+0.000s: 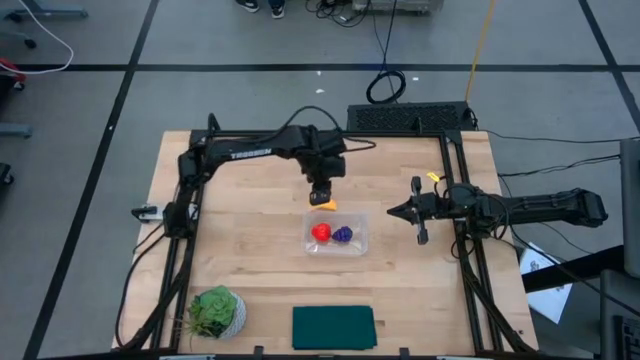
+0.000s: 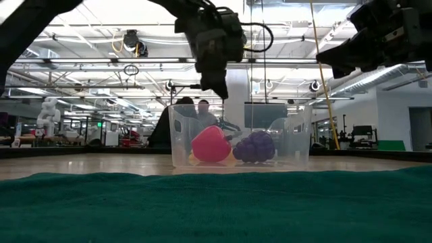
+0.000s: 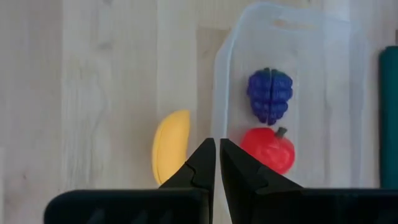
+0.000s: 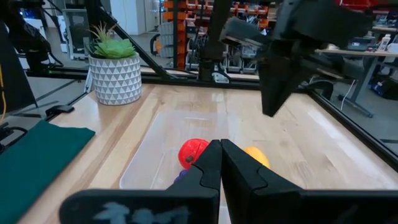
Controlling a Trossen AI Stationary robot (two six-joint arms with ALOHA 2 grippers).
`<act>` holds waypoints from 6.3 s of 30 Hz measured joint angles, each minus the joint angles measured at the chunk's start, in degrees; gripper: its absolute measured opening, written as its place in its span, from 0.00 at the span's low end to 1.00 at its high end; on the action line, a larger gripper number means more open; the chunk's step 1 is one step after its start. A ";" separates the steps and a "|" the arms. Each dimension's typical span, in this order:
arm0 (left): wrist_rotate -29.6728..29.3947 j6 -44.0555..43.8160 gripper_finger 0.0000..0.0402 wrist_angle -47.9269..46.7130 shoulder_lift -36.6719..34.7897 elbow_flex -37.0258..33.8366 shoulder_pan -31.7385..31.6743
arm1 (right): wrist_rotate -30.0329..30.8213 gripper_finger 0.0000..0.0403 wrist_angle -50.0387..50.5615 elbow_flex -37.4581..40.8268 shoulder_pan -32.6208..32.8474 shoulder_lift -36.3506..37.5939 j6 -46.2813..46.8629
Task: Pick and placing Produce into tupperware
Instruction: Put the banana into the transparent bin
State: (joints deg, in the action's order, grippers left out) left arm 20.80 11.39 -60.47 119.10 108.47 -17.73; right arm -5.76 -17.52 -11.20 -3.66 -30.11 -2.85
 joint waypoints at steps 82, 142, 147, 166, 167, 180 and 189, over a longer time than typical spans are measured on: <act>-13.31 3.13 0.82 -9.56 11.89 9.28 5.50 | -0.02 0.00 -12.33 6.13 -0.13 -0.81 1.75; -15.08 5.91 0.44 0.06 12.07 -0.53 4.54 | -0.02 0.00 -12.70 6.14 -0.13 -0.81 2.01; -16.33 5.14 0.31 -0.05 11.71 -0.37 4.51 | -0.02 0.00 -12.70 6.12 -0.13 -0.81 2.01; -16.81 4.91 0.29 -1.02 11.92 1.14 5.16 | -0.02 0.00 -12.70 6.12 -0.13 -0.83 2.12; -16.93 4.90 0.29 -0.94 11.92 1.15 5.32 | -0.02 0.00 -12.70 6.13 -0.13 -0.82 2.12; -21.77 4.64 0.32 0.75 12.03 1.15 8.54 | -0.02 0.00 -12.68 6.12 -0.13 -0.81 2.16; -21.31 3.14 0.52 0.67 12.36 1.02 9.07 | -0.02 0.00 -12.67 6.13 -0.13 -0.83 2.16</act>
State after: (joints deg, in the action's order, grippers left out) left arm -0.51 14.52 -59.80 131.46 109.49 -8.66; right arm -5.78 -30.18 -5.07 -3.79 -30.94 -0.69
